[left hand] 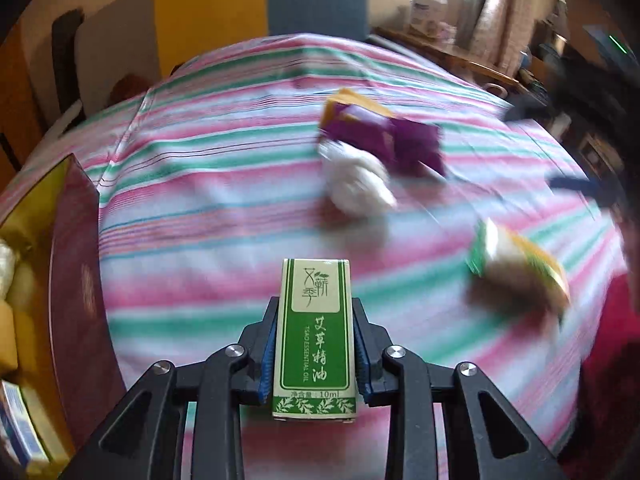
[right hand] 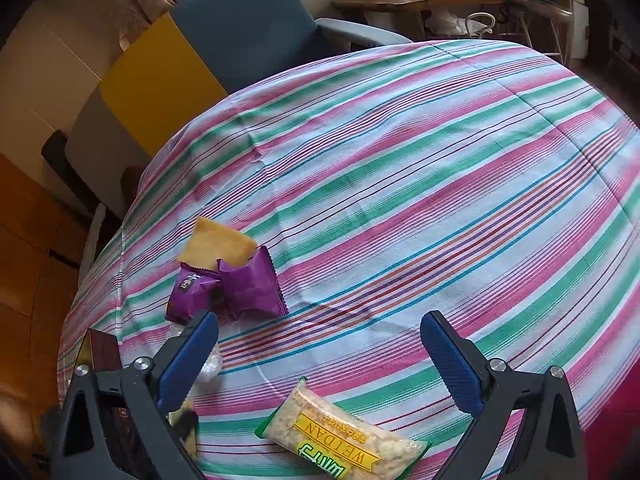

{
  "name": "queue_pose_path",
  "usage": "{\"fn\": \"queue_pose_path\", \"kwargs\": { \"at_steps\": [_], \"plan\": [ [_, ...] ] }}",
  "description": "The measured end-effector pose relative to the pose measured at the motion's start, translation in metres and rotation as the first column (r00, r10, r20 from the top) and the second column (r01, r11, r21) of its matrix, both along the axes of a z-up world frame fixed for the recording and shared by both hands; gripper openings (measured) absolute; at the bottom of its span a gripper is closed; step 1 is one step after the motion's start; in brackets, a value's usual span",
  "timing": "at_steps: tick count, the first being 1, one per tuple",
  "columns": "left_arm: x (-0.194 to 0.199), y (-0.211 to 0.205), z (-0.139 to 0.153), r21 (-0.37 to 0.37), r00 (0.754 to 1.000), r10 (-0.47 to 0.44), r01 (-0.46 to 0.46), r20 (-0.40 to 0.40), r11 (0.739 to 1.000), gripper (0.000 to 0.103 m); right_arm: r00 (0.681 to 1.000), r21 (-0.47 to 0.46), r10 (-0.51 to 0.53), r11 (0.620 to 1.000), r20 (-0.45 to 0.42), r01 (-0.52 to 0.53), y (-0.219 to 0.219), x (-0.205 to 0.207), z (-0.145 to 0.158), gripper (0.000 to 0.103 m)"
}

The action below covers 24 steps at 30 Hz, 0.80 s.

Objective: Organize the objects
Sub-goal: 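Grasp the purple snack packet with the right gripper while left gripper holds the oil box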

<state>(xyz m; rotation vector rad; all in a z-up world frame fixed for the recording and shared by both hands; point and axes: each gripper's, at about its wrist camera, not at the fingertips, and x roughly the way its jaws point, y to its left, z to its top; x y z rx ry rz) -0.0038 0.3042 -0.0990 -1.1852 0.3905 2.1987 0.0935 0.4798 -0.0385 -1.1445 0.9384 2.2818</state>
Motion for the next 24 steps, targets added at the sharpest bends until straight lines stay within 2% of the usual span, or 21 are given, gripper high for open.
{"fn": "queue_pose_path", "kwargs": {
  "at_steps": [5, 8, 10, 12, 15, 20, 24],
  "plan": [
    [0.036, -0.006, -0.004, -0.013, 0.990, -0.081, 0.080, -0.117, 0.997, 0.031, 0.999, 0.037, 0.049, 0.998, -0.001, -0.049, -0.009, -0.004, 0.004, 0.095],
    [0.029, -0.009, -0.006, 0.025, 0.991, -0.087, 0.090, -0.103, 0.996, 0.030, 0.995, 0.055, 0.102, 0.993, 0.001, -0.101, -0.017, -0.009, 0.005, 0.085],
    [0.030, -0.010, -0.007, 0.035, 0.986, -0.104, 0.110, -0.127, 0.993, 0.031, 0.990, 0.058, 0.137, 0.989, 0.019, -0.137, -0.022, -0.014, 0.002, 0.076],
    [0.035, -0.012, -0.009, 0.038, 0.981, -0.111, 0.119, -0.160, 0.992, 0.031, 0.986, 0.062, 0.163, 0.984, 0.040, -0.165, -0.027, -0.018, -0.002, 0.071],
    [0.039, -0.012, -0.011, 0.034, 0.975, -0.115, 0.124, -0.191, 0.992, 0.031, 0.979, 0.065, 0.195, 0.978, 0.054, -0.198, -0.033, -0.023, -0.006, 0.069],
    [0.038, -0.014, -0.013, 0.053, 0.975, -0.117, 0.129, -0.191, 0.990, 0.030, 0.965, 0.032, 0.256, 0.966, 0.049, -0.258, -0.047, -0.031, -0.010, 0.069],
    [0.035, -0.016, -0.014, 0.066, 0.976, -0.116, 0.131, -0.184, 0.989, 0.030, 0.960, -0.020, 0.280, 0.960, 0.006, -0.279, -0.056, -0.039, -0.008, 0.069]
  ]
}}
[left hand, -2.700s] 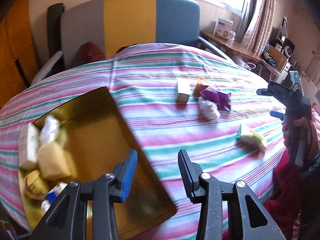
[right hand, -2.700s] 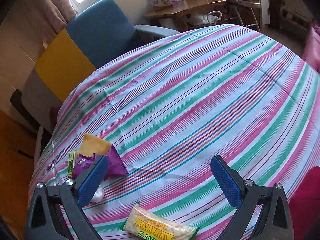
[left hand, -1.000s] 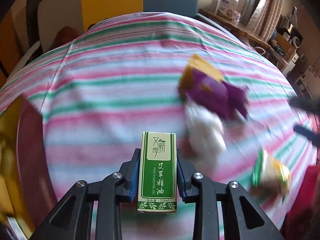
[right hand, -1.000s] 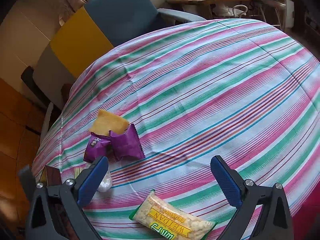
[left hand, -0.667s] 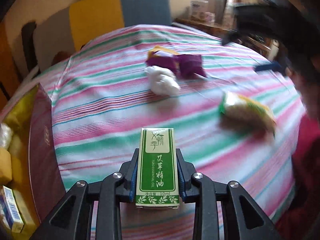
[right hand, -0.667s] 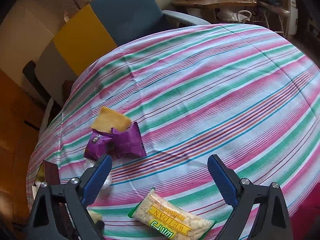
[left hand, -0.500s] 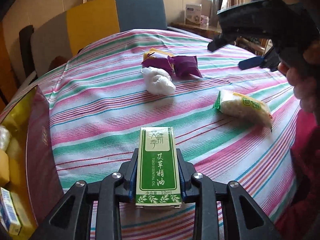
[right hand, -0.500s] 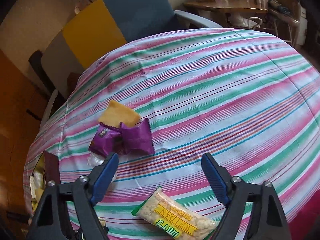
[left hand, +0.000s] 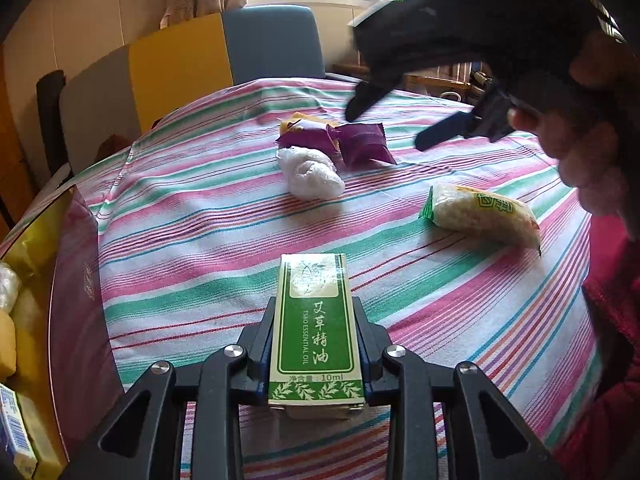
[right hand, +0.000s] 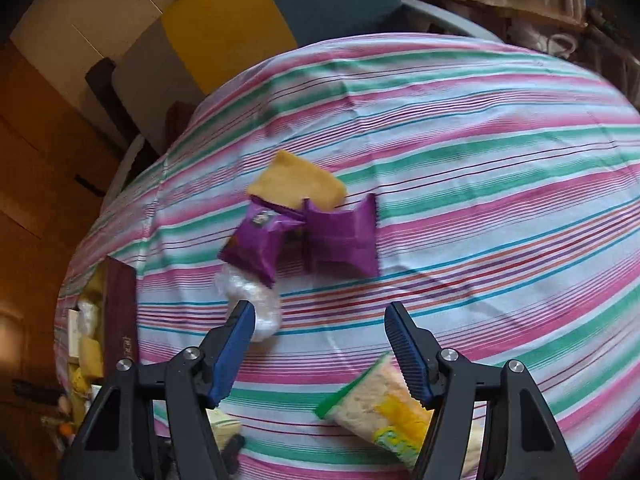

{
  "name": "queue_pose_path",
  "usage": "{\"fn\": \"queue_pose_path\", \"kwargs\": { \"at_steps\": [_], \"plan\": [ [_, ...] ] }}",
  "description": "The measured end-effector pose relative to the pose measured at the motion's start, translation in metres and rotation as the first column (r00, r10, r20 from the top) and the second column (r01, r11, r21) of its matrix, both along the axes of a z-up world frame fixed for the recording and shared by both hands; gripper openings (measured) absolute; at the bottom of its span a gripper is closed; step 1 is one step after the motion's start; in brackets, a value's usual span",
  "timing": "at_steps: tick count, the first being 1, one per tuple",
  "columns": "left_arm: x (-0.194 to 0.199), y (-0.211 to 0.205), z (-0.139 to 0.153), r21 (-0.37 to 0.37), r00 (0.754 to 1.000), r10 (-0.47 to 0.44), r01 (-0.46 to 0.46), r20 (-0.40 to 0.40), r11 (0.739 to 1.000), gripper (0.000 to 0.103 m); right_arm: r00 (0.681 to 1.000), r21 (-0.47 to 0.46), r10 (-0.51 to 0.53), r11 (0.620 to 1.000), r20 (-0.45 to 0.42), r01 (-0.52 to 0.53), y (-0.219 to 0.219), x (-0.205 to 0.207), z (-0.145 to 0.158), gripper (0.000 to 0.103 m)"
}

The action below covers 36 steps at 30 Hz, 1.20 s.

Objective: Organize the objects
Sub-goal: 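Grasp the purple snack packet with the right gripper while left gripper holds the oil box, then carry the green oil box into the gold tray with the left gripper and release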

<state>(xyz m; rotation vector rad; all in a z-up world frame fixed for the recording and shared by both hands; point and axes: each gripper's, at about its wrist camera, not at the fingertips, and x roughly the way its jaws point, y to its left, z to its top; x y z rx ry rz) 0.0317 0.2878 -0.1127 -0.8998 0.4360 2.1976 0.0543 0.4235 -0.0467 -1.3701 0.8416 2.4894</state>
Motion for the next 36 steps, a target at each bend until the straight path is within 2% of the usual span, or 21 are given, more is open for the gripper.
{"fn": "queue_pose_path", "kwargs": {
  "at_steps": [5, 7, 12, 14, 15, 16, 20, 25, 28, 32, 36],
  "plan": [
    [-0.002, -0.002, -0.001, 0.017, 1.000, -0.002, 0.001, 0.015, 1.000, 0.030, 1.000, -0.038, 0.023, 0.999, -0.017, -0.023, -0.015, -0.028, 0.004, 0.070],
    [-0.003, -0.003, -0.001, 0.023, 1.000, -0.002, 0.002, 0.020, 1.000, 0.030, 1.000, -0.035, -0.001, 0.999, 0.001, 0.001, -0.017, -0.046, 0.001, 0.070],
    [-0.004, -0.006, -0.001, 0.041, 0.999, -0.005, 0.003, 0.038, 0.999, 0.030, 0.996, -0.096, -0.072, 0.992, 0.050, 0.076, -0.010, -0.088, -0.018, 0.070],
    [-0.005, -0.006, -0.002, 0.044, 0.999, -0.005, 0.003, 0.042, 0.999, 0.030, 0.994, -0.071, -0.082, 0.994, 0.074, 0.087, -0.010, -0.101, -0.023, 0.054],
    [-0.005, -0.006, -0.002, 0.045, 0.999, -0.006, 0.004, 0.043, 0.999, 0.030, 0.992, -0.029, -0.064, 0.997, 0.109, 0.068, -0.013, -0.106, -0.025, 0.040],
    [-0.006, -0.006, -0.002, 0.046, 0.999, -0.006, 0.004, 0.043, 0.999, 0.030, 0.991, 0.003, -0.032, 0.999, 0.133, 0.032, -0.018, -0.108, -0.027, 0.034],
    [-0.006, -0.006, -0.002, 0.047, 0.999, -0.006, 0.004, 0.044, 0.999, 0.030, 0.989, 0.129, 0.074, 0.988, 0.125, -0.090, -0.035, -0.092, -0.012, 0.031],
    [-0.007, -0.004, -0.002, 0.040, 0.999, -0.004, 0.003, 0.036, 0.999, 0.030, 0.992, 0.221, 0.100, 0.969, 0.076, -0.114, -0.032, -0.046, 0.015, 0.031],
    [-0.006, -0.003, -0.002, 0.034, 1.000, -0.002, 0.001, 0.029, 0.999, 0.030, 0.988, 0.280, 0.102, 0.951, 0.118, -0.132, -0.028, -0.024, 0.008, 0.031],
    [-0.004, -0.002, -0.001, 0.031, 1.000, -0.001, 0.001, 0.025, 1.000, 0.030, 0.981, 0.256, 0.091, 0.957, 0.171, -0.134, -0.019, -0.011, -0.019, 0.031],
    [-0.002, -0.001, -0.001, 0.021, 1.000, 0.001, -0.002, 0.013, 1.000, 0.030, 0.974, 0.226, 0.137, 0.958, 0.180, -0.177, -0.021, -0.017, -0.027, 0.031]
  ]
}}
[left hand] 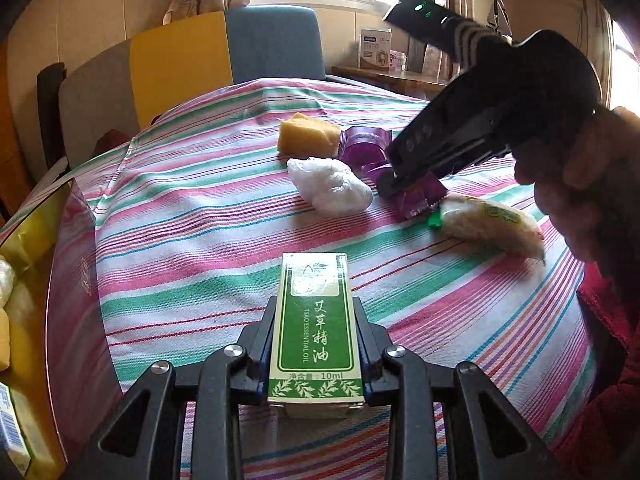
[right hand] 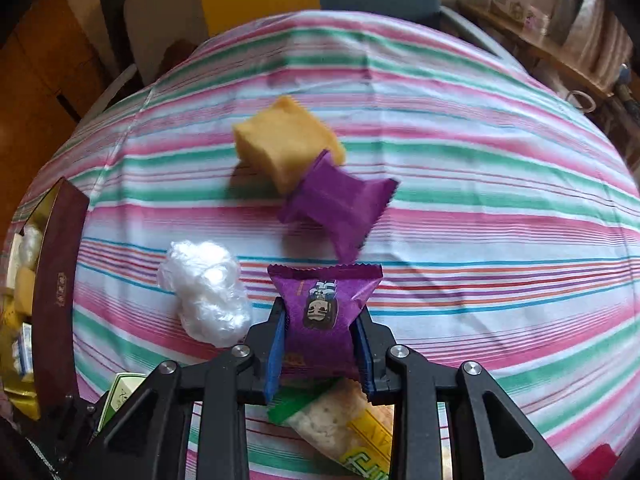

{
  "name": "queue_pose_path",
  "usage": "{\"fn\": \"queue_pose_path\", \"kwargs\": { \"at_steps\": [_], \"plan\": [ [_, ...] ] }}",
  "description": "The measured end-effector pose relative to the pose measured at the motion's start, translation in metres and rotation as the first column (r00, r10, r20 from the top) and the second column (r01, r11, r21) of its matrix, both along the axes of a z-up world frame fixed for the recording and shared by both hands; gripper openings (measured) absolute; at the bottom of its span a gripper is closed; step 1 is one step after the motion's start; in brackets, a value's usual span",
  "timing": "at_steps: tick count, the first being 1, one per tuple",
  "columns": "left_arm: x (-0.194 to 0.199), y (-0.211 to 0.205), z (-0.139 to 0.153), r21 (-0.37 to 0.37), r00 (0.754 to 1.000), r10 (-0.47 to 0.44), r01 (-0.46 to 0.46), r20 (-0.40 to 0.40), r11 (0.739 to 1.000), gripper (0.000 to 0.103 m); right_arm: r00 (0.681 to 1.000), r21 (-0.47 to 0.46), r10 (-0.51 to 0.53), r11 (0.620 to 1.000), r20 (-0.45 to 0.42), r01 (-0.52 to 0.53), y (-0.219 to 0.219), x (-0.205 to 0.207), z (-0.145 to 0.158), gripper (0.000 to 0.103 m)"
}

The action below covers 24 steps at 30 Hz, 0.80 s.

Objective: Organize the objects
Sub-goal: 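Carry the green oil box into the gold tray with the left gripper and release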

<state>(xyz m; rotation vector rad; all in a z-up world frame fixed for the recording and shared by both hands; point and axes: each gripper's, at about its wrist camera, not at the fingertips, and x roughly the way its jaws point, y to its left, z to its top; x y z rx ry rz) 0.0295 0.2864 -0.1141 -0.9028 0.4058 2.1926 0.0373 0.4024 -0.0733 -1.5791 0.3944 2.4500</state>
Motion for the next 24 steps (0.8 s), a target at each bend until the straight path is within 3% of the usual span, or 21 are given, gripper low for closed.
{"fn": "queue_pose_path", "kwargs": {
  "at_steps": [20, 24],
  "plan": [
    [-0.001, 0.000, 0.002, -0.019, 1.000, -0.010, 0.011, 0.013, 1.000, 0.031, 0.996, 0.085, 0.079, 0.993, 0.035, -0.082, -0.011, -0.004, -0.009, 0.031],
    [-0.007, 0.000, 0.008, -0.026, 0.997, -0.017, 0.019, 0.080, 0.999, 0.030, 0.995, 0.106, 0.088, 0.990, 0.036, -0.092, -0.013, -0.003, -0.010, 0.031]
  ]
}}
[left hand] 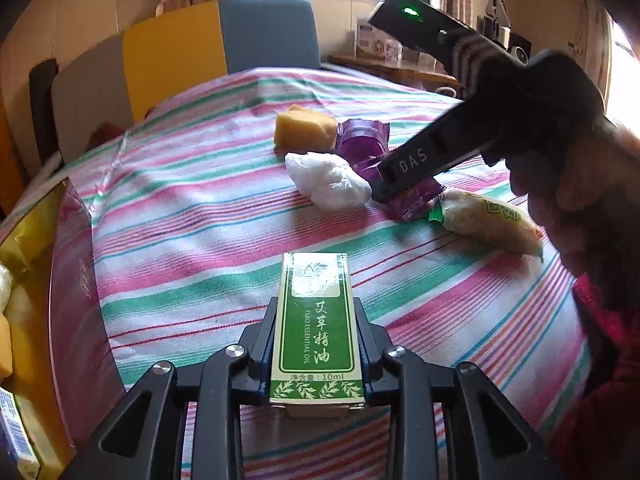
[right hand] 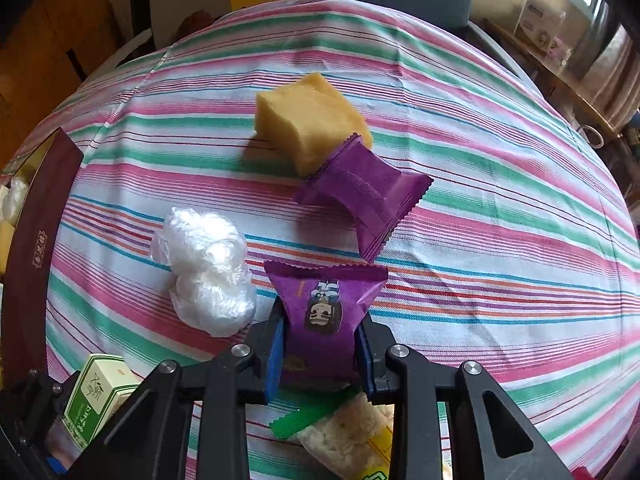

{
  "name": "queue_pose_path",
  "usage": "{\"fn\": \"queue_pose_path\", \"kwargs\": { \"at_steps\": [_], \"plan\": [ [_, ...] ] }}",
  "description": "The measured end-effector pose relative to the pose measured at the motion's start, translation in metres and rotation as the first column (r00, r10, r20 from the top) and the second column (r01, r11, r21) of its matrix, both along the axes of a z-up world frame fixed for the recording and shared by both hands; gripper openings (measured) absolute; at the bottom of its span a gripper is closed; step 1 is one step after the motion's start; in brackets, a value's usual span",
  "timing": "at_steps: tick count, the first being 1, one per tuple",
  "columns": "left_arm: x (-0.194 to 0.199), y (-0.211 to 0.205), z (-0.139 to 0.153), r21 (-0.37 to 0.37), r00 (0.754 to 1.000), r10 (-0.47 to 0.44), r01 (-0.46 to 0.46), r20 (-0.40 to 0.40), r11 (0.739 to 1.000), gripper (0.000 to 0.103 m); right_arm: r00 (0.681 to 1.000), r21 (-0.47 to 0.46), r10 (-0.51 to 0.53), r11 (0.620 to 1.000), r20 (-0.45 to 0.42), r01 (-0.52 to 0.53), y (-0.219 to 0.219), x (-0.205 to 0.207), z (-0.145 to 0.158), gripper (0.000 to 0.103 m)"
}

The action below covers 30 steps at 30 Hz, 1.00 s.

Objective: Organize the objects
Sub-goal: 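Carry the green oil box into the gold tray with the left gripper and release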

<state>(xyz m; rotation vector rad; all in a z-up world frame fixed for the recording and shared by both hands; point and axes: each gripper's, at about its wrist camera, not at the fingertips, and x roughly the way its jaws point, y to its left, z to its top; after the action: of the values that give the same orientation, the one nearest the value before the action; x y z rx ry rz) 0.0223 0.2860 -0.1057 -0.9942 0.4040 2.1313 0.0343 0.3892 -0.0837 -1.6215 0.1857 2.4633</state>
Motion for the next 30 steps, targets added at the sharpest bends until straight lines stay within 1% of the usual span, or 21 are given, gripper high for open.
{"fn": "queue_pose_path", "kwargs": {
  "at_steps": [1, 2, 4, 5, 7, 8, 10, 11, 12, 14, 16, 17, 19, 20, 22, 24, 25, 27, 28, 29, 30],
  "plan": [
    [-0.001, -0.003, 0.007, 0.035, 0.999, -0.009, 0.007, 0.044, 0.999, 0.030, 1.000, -0.005, -0.003, 1.000, -0.001, 0.003, 0.001, 0.000, 0.000, 0.031],
    [0.000, -0.006, 0.016, 0.063, 0.999, -0.017, 0.014, 0.050, 0.998, 0.030, 1.000, -0.009, -0.004, 1.000, -0.002, 0.004, 0.002, -0.001, 0.000, 0.031],
    [0.007, -0.014, 0.042, 0.106, 0.999, -0.035, 0.034, 0.004, 0.994, 0.030, 1.000, -0.013, -0.004, 1.000, -0.004, 0.004, 0.003, -0.002, -0.001, 0.031],
    [0.007, -0.020, 0.055, 0.140, 0.999, -0.037, 0.037, 0.002, 0.989, 0.030, 1.000, -0.011, -0.003, 1.000, -0.004, 0.003, 0.002, -0.003, -0.001, 0.031],
    [-0.002, -0.038, 0.082, 0.207, 1.000, -0.003, -0.003, 0.027, 0.978, 0.030, 1.000, -0.005, 0.002, 1.000, -0.005, -0.002, 0.001, -0.003, -0.001, 0.031],
    [-0.011, -0.052, 0.095, 0.243, 0.998, 0.028, -0.039, 0.050, 0.969, 0.030, 1.000, -0.006, -0.001, 1.000, -0.005, 0.001, 0.001, -0.002, -0.001, 0.031],
    [-0.030, -0.078, 0.112, 0.299, 0.992, 0.085, -0.108, 0.091, 0.948, 0.030, 1.000, 0.000, 0.002, 1.000, -0.005, -0.002, 0.001, -0.004, -0.001, 0.031],
    [-0.042, -0.094, 0.118, 0.308, 0.986, 0.132, -0.157, 0.101, 0.938, 0.030, 1.000, 0.003, 0.003, 1.000, -0.005, -0.003, 0.001, -0.004, -0.001, 0.031],
    [-0.053, -0.106, 0.121, 0.308, 0.979, 0.171, -0.197, 0.110, 0.931, 0.030, 1.000, 0.003, 0.002, 1.000, -0.005, -0.002, 0.000, -0.004, -0.002, 0.031],
    [-0.080, -0.136, 0.119, 0.295, 0.956, 0.252, -0.287, 0.150, 0.912, 0.030, 1.000, 0.004, 0.002, 1.000, -0.005, -0.002, 0.000, -0.003, -0.002, 0.031],
    [-0.109, -0.165, 0.106, 0.256, 0.913, 0.339, -0.391, 0.225, 0.884, 0.030, 1.000, 0.010, 0.006, 1.000, -0.004, -0.006, -0.001, -0.003, -0.002, 0.031],
    [-0.122, -0.179, 0.098, 0.252, 0.891, 0.364, -0.431, 0.271, 0.867, 0.030, 1.000, 0.013, 0.007, 1.000, -0.004, -0.007, -0.002, -0.003, -0.001, 0.031],
    [-0.141, -0.200, 0.086, 0.229, 0.847, 0.421, -0.502, 0.325, 0.834, 0.030, 1.000, 0.017, 0.009, 1.000, -0.003, -0.009, -0.002, -0.003, -0.001, 0.031],
    [-0.147, -0.207, 0.082, 0.222, 0.835, 0.433, -0.519, 0.340, 0.826, 0.030, 1.000, 0.020, 0.012, 1.000, -0.001, -0.012, -0.002, -0.006, -0.002, 0.031],
    [-0.158, -0.216, 0.074, 0.205, 0.817, 0.468, -0.549, 0.339, 0.810, 0.030, 1.000, 0.028, 0.016, 0.999, -0.001, -0.016, -0.003, -0.006, -0.002, 0.031],
    [-0.167, -0.216, 0.067, 0.183, 0.816, 0.481, -0.552, 0.320, 0.814, 0.030, 1.000, 0.034, 0.019, 0.999, 0.000, -0.019, -0.004, -0.007, -0.002, 0.031],
    [-0.175, -0.218, 0.063, 0.162, 0.805, 0.502, -0.568, 0.316, 0.807, 0.030, 1.000, 0.037, 0.020, 0.999, 0.000, -0.020, -0.004, -0.006, -0.002, 0.031],
    [-0.187, -0.219, 0.054, 0.141, 0.790, 0.522, -0.585, 0.321, 0.799, 0.030, 1.000, 0.039, 0.021, 0.999, 0.000, -0.021, -0.005, -0.006, -0.002, 0.031],
    [-0.197, -0.219, 0.047, 0.113, 0.774, 0.550, -0.605, 0.313, 0.788, 0.030, 1.000, 0.039, 0.020, 0.999, 0.000, -0.020, -0.005, -0.006, -0.002, 0.031],
    [-0.205, -0.221, 0.041, 0.077, 0.750, 0.585, -0.633, 0.308, 0.771, 0.030, 1.000, 0.039, 0.019, 0.999, 0.000, -0.019, -0.006, -0.006, -0.002, 0.031],
    [-0.213, -0.224, 0.035, 0.064, 0.733, 0.600, -0.648, 0.320, 0.759, 0.030, 1.000, 0.042, 0.020, 0.999, 0.000, -0.020, -0.006, -0.006, -0.002, 0.031]
  ]
}}
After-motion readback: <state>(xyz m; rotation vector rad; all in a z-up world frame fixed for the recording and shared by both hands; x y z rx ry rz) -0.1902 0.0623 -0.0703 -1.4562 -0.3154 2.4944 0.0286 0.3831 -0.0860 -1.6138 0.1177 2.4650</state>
